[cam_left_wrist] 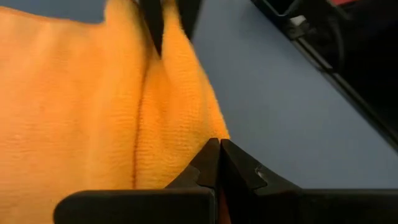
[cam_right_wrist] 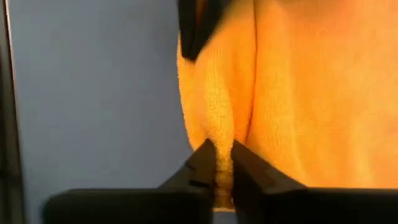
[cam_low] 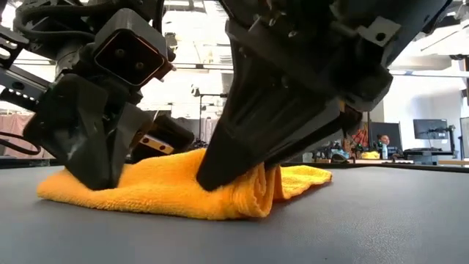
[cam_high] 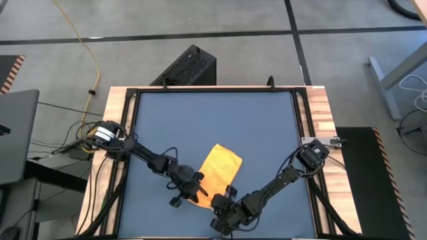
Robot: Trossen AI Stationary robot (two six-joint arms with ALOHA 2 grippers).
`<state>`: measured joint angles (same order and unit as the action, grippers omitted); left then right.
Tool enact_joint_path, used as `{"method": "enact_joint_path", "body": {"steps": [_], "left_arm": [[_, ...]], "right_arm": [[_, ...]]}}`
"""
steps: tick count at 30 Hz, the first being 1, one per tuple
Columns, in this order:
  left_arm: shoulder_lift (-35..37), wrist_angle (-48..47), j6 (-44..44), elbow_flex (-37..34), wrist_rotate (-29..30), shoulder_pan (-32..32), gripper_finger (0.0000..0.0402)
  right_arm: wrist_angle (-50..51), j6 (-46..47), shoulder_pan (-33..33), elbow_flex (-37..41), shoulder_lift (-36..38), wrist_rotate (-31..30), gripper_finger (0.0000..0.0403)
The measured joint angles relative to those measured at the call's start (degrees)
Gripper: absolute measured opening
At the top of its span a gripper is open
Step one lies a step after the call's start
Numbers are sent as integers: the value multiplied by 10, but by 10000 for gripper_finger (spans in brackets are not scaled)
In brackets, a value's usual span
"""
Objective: Roll towel into tight, uniform cylinder
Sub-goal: Roll the orange microfiber cloth
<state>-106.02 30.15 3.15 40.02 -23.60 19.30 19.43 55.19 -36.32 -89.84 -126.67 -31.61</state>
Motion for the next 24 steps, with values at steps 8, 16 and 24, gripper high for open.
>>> {"method": "enact_joint_path", "body": {"steps": [8, 16, 24], "left_arm": [[0, -2, 34, 0, -31, 0, 0], [13, 13, 36, 0, -69, 0, 0], [49, 13, 13, -1, -91, 3, 0]], "right_arm": [[-52, 132, 0, 0, 1, 89, 36], [-34, 212, -10, 0, 1, 60, 21], [-39, 298, -34, 32, 2, 10, 21]]}}
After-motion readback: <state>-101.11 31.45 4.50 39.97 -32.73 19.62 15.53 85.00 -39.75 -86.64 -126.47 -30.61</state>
